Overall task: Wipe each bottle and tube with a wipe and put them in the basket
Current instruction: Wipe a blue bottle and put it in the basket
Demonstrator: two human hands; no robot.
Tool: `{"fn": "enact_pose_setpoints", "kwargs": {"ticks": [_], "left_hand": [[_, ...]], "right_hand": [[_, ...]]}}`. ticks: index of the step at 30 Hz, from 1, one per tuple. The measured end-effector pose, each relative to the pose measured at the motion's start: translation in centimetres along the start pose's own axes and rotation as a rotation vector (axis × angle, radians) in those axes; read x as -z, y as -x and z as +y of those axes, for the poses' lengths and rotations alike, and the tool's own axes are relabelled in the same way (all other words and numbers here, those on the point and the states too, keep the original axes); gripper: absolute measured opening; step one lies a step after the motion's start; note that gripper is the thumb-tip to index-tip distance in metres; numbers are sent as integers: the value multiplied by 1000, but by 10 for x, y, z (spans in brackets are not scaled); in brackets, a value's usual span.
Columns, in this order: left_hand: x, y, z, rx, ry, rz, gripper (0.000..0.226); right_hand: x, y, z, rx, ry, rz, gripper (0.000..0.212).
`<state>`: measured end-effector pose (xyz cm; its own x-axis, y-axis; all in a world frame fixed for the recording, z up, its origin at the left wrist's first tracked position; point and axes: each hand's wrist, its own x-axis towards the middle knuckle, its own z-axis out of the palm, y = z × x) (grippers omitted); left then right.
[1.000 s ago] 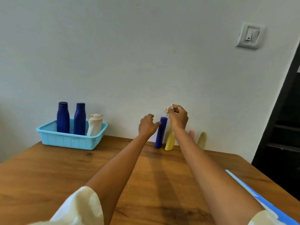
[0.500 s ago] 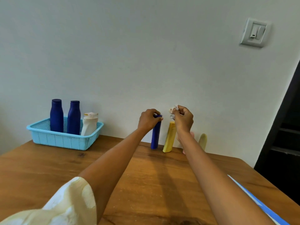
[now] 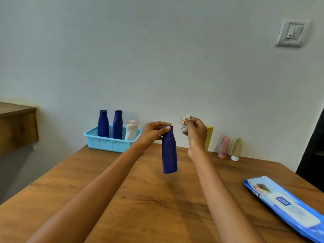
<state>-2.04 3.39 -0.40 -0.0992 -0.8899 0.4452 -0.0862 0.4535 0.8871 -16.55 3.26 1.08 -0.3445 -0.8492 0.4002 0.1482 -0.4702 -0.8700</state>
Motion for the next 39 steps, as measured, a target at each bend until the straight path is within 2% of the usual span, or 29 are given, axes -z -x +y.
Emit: {"fn": "enact_pose_setpoints", "kwargs": {"ticks": [5,14,18,21,23,28,33,36,39], "left_hand": [[12,16,4,27,29,-7,10],[17,20,-11,78,80,37,14],[17,18,-14,83,118,82,18],[16,16,-15,104,116,122,23],[18,14,-16,125,126,161,25],[24,14,-22,171,159,182,23],[18,15,-18,127,140,167,19],[19,14,-18,119,117,177,20],[21,13,-20,153,117,204,22]], "right_hand": [[-3,28,11,-18,217,-90,14],[-2,35,24,-21,354,-139,24],[-8,41,29,100,464,-183,14],[-9,48,35,288,566,-248,2],[-6,53,44,357,628,-296,5],[4,50,59,179,620,-261,15],[-4,51,48,326,549,-238,6],[-1,56,49,409,543,-298,4],[9,53,56,270,562,-353,3]]}}
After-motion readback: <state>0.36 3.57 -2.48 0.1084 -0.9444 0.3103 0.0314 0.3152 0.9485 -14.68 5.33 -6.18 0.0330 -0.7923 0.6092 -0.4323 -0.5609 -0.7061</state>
